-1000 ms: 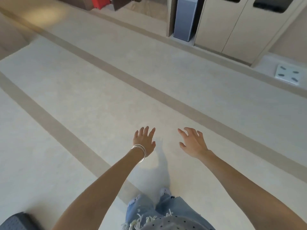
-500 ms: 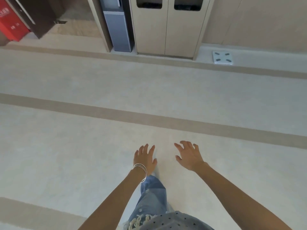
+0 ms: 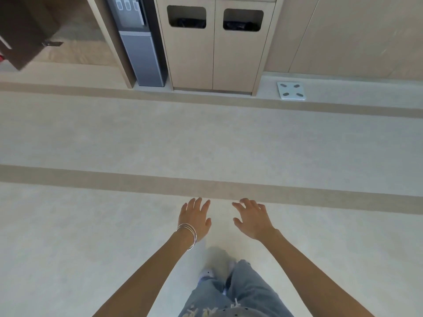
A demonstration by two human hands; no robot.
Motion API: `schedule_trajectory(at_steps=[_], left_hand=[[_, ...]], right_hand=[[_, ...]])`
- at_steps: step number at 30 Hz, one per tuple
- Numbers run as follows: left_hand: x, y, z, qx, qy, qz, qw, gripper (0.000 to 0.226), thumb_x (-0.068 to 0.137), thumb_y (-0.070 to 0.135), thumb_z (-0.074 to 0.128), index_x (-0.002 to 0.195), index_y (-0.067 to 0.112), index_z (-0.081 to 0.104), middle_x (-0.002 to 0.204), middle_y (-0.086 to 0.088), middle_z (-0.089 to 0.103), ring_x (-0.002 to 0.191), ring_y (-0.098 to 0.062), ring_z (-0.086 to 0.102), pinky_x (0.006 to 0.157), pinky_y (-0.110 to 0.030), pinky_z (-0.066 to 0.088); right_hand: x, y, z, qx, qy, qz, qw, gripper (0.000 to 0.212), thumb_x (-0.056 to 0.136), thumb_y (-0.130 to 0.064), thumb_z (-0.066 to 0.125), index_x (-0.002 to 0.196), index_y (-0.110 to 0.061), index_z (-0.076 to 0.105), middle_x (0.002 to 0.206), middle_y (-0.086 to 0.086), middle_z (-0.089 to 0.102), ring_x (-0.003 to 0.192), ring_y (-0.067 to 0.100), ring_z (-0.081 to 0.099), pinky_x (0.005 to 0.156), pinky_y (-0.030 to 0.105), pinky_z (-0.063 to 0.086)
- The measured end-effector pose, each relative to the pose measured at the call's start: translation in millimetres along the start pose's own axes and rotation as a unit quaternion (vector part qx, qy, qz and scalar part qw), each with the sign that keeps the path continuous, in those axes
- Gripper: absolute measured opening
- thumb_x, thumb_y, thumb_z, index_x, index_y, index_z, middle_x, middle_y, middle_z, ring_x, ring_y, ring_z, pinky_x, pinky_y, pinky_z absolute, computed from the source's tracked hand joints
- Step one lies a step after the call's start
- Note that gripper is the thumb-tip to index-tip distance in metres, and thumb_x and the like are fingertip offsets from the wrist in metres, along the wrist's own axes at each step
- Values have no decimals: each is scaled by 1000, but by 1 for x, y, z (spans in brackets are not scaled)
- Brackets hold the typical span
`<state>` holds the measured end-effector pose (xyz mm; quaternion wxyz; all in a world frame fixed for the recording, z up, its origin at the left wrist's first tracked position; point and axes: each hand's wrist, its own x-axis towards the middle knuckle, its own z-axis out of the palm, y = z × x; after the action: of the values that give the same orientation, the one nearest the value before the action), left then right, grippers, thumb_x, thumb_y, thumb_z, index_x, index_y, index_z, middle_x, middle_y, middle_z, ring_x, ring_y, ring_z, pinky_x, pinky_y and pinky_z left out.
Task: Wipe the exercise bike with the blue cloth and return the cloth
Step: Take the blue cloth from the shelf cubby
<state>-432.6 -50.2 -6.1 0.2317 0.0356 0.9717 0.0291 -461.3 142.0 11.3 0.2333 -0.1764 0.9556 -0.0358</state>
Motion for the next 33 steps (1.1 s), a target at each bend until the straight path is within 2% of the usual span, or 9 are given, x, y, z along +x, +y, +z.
schedule_trajectory(at_steps=[9, 16, 24, 29, 33], left_hand=[[102, -3, -41, -6, -15, -11, 1000, 57, 97, 38, 31, 148, 20, 11, 156, -7, 16, 145, -28, 12, 119, -43, 15], [216, 9, -124, -12, 16, -15, 1000, 58, 96, 35, 34, 148, 20, 12, 156, -8, 16, 144, -27, 11, 119, -42, 14], [312, 13, -175, -32, 22, -30, 999, 58, 97, 35, 33, 148, 21, 11, 156, -6, 16, 145, -25, 12, 119, -40, 14], [358, -6, -186, -36, -6, -40, 999, 57, 97, 36, 31, 148, 22, 10, 157, -6, 14, 145, -26, 11, 120, -41, 13], [408, -35, -208, -31, -11, -31, 999, 57, 98, 37, 31, 148, 21, 10, 157, -7, 14, 145, -27, 11, 119, -42, 13]], right_hand=[[94, 50, -35, -12, -16, -24, 1000, 54, 95, -45, 36, 144, -26, 26, 154, -1, 23, 139, 22, 26, 113, 45, 21], [206, 103, -115, -11, 19, -34, 999, 56, 96, -41, 36, 147, -27, 18, 157, 0, 11, 145, 21, 8, 116, 47, 13], [300, 152, -171, -26, 12, -42, 999, 54, 97, -39, 36, 146, -26, 19, 156, 3, 14, 144, 23, 10, 116, 47, 16], [348, 156, -178, -24, -22, -46, 998, 53, 97, -40, 36, 146, -26, 21, 156, 3, 16, 144, 23, 14, 115, 47, 18], [404, 152, -200, -14, -19, -38, 999, 53, 97, -40, 36, 145, -26, 21, 155, 3, 19, 142, 22, 17, 114, 46, 20]])
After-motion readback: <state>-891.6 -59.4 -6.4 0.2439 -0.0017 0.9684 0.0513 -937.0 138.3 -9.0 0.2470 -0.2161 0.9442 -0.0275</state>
